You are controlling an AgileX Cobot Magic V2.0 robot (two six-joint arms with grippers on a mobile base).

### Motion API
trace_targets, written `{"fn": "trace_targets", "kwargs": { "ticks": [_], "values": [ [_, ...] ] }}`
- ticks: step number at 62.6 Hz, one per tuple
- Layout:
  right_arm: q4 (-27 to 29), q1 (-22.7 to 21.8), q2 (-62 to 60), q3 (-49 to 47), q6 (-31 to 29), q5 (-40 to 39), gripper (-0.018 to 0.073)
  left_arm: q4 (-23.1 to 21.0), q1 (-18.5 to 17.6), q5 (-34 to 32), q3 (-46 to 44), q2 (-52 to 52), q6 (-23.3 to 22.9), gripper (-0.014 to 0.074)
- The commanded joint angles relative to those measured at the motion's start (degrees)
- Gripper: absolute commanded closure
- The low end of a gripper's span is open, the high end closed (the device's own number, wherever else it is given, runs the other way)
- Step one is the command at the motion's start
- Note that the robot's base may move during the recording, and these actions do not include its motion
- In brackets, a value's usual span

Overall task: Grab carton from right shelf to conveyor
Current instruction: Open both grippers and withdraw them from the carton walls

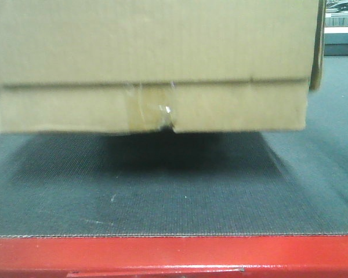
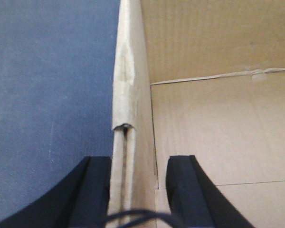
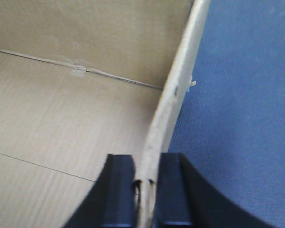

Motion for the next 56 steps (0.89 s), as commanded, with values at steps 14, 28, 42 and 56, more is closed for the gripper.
{"fn": "trace_targets", "kwargs": {
  "ticks": [14,28,42,56],
  "values": [
    [0.88,-0.15,-0.48,-2.51,-0.98,-1.91,-0.0008,-0.24,-0.05,-2.03,-1.01,-0.34,1.52,-0.0008],
    [0.88,-0.27,-3.20,-6.92,-0.98,0.20,0.0085,-0.94,-0.05,0.40,-2.94,-2.96,3.15,0.0044],
    [0.75,-3.63,-10.28,-6.79,-0.98,2.89,0.0423,-2.33,2.55,0.40,-2.47,-10.37,8.10,0.0085],
    [-2.71,-8.10,-17.16,-1.11,-0.98,2.40,0.0622,-7.69,10.83,-3.53,3.69,-18.64,12.10,0.0445]
  ]
}}
